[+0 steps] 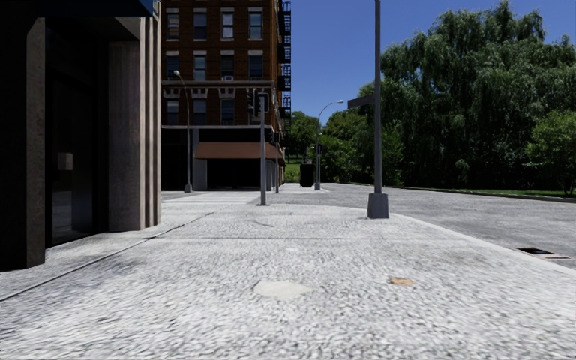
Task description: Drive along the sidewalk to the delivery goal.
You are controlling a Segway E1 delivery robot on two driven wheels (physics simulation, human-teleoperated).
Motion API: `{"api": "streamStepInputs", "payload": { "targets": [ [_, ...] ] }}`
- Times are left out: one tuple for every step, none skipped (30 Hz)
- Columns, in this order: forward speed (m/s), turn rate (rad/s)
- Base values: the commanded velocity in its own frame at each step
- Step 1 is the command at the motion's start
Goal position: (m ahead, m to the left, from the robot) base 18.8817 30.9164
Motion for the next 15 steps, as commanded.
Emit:
{"api": "streamStepInputs", "payload": {
  "targets": [
    [2.0,0.0],
    [2.0,0.0],
    [2.0,0.06],
    [2.0,0.12],
    [2.0,0.12],
    [2.0,0.17],
    [2.0,0.2],
    [2.0,0.24],
    [2.0,0.24],
    [2.0,0.27],
    [2.0,0.29],
    [2.0,0.29],
    [2.0,0.29],
    [2.0,0.29],
    [2.0,0.29]
  ]
}}
